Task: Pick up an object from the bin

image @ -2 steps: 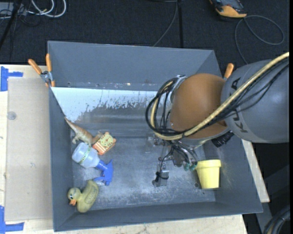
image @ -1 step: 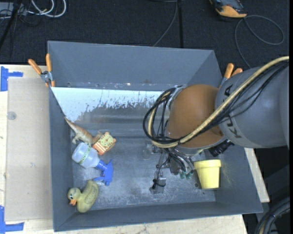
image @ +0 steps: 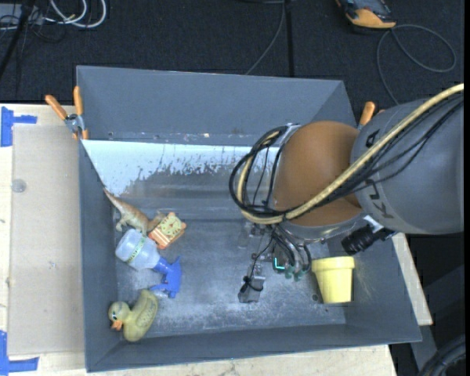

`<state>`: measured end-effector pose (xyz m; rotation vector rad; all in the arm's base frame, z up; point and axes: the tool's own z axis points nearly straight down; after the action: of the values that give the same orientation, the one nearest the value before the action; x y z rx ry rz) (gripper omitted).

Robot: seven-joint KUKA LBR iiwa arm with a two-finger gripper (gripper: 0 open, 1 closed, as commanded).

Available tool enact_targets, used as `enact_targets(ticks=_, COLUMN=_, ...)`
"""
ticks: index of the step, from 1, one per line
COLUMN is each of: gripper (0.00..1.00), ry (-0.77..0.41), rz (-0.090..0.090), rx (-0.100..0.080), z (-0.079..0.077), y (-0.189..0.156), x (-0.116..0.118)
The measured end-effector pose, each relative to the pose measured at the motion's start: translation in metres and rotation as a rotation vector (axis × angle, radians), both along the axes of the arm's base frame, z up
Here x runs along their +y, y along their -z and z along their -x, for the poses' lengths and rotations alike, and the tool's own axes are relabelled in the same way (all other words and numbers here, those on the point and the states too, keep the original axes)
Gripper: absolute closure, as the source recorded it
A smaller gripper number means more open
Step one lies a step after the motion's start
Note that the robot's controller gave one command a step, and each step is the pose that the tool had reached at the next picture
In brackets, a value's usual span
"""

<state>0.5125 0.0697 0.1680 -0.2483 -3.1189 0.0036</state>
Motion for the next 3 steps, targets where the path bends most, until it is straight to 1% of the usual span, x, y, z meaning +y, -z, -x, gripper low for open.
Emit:
enact_targets(ticks=1, gripper=0.00, ry=-0.014, rz=-0.001, rx=-0.007, z=-0.007, y=-0.063, x=0.013)
enact_targets(ticks=2, gripper=0.00, ry=-0.028, rz=-0.001, rx=-0.010, z=-0.012, y=-0.124, x=0.026)
enact_targets(ticks=3, gripper=0.00, ry=-0.039, rz=-0.001, rx=-0.012, z=-0.017, y=-0.177, x=0.037)
